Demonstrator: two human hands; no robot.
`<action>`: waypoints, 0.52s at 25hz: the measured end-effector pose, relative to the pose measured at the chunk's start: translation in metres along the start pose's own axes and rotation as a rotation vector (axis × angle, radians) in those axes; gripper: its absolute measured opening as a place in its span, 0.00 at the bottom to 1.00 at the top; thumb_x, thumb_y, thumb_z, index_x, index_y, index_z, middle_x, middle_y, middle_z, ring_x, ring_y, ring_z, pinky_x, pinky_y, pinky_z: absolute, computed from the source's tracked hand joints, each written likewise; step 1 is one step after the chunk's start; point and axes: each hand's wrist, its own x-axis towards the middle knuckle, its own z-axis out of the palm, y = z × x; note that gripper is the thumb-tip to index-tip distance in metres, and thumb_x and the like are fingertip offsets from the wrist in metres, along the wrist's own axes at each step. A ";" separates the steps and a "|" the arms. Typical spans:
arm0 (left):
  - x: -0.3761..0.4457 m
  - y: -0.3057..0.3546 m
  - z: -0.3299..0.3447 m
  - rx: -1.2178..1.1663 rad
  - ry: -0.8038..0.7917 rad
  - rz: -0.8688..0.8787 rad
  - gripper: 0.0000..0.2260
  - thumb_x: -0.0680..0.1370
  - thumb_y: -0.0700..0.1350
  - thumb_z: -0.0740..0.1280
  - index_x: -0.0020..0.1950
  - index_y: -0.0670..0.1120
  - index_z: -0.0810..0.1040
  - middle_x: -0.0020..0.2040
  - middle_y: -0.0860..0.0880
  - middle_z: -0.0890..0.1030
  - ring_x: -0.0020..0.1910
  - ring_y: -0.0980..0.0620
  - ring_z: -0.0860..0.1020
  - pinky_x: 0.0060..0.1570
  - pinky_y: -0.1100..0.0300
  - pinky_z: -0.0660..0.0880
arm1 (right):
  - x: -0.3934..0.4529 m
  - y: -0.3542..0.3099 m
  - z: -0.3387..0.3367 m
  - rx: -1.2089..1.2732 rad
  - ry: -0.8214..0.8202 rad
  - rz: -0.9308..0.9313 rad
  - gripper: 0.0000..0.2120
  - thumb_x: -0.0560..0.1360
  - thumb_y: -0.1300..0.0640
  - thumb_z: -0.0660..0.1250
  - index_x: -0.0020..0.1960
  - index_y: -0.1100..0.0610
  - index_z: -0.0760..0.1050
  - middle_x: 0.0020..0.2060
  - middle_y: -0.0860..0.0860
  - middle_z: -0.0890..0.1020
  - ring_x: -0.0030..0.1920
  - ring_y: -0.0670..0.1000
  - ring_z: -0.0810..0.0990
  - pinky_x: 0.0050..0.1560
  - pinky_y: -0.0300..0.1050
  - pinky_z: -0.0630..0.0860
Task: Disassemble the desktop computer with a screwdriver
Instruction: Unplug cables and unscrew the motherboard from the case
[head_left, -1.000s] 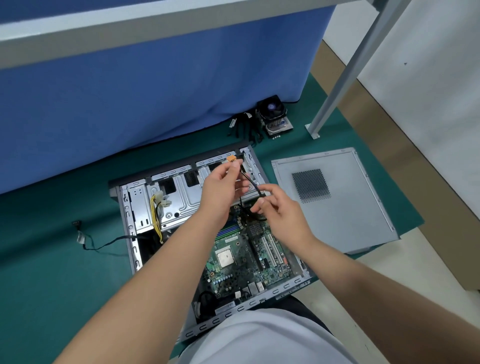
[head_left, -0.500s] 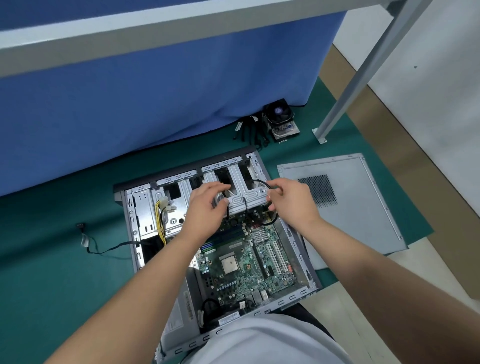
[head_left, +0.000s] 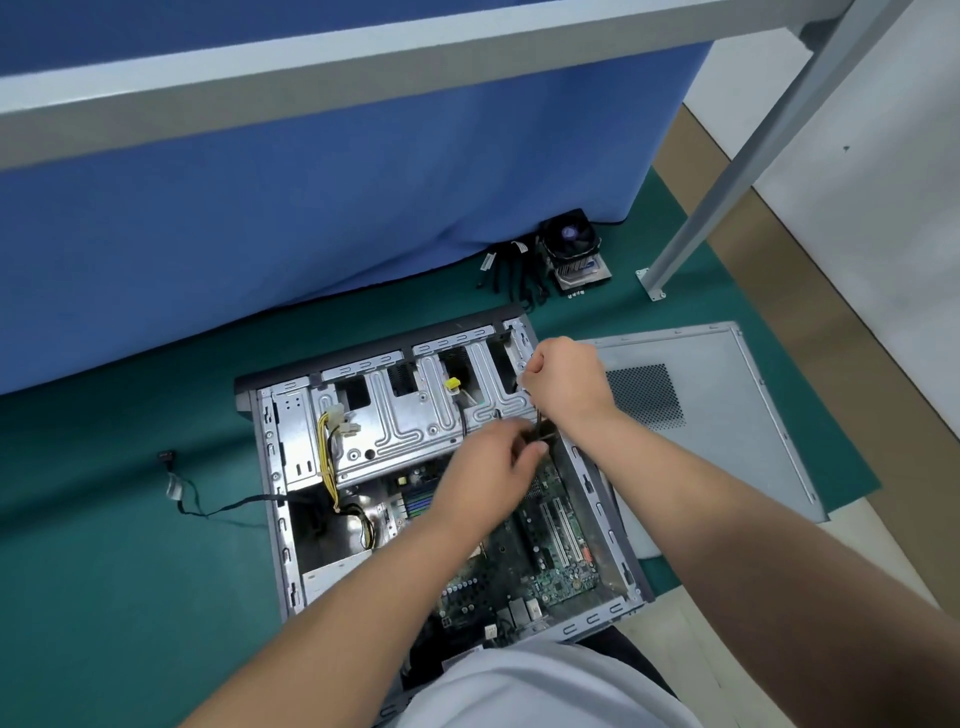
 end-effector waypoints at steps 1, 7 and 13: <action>0.001 0.002 0.008 0.011 -0.047 -0.033 0.15 0.83 0.55 0.65 0.64 0.47 0.79 0.46 0.51 0.83 0.43 0.54 0.80 0.47 0.54 0.80 | 0.000 -0.001 0.001 -0.005 -0.008 -0.011 0.09 0.74 0.61 0.70 0.36 0.58 0.79 0.36 0.55 0.84 0.42 0.58 0.83 0.41 0.50 0.81; 0.008 0.003 0.024 0.033 0.044 -0.097 0.13 0.85 0.49 0.62 0.47 0.43 0.80 0.33 0.49 0.78 0.30 0.53 0.73 0.28 0.56 0.64 | -0.011 0.008 0.001 0.095 -0.032 -0.053 0.08 0.77 0.61 0.67 0.49 0.59 0.85 0.44 0.53 0.86 0.49 0.55 0.83 0.53 0.52 0.81; -0.001 0.002 0.025 0.002 0.100 -0.120 0.14 0.86 0.48 0.61 0.44 0.45 0.78 0.34 0.50 0.78 0.31 0.54 0.74 0.30 0.56 0.66 | -0.021 0.013 0.001 0.198 -0.004 -0.121 0.12 0.78 0.60 0.70 0.60 0.55 0.83 0.49 0.49 0.85 0.51 0.48 0.83 0.60 0.46 0.79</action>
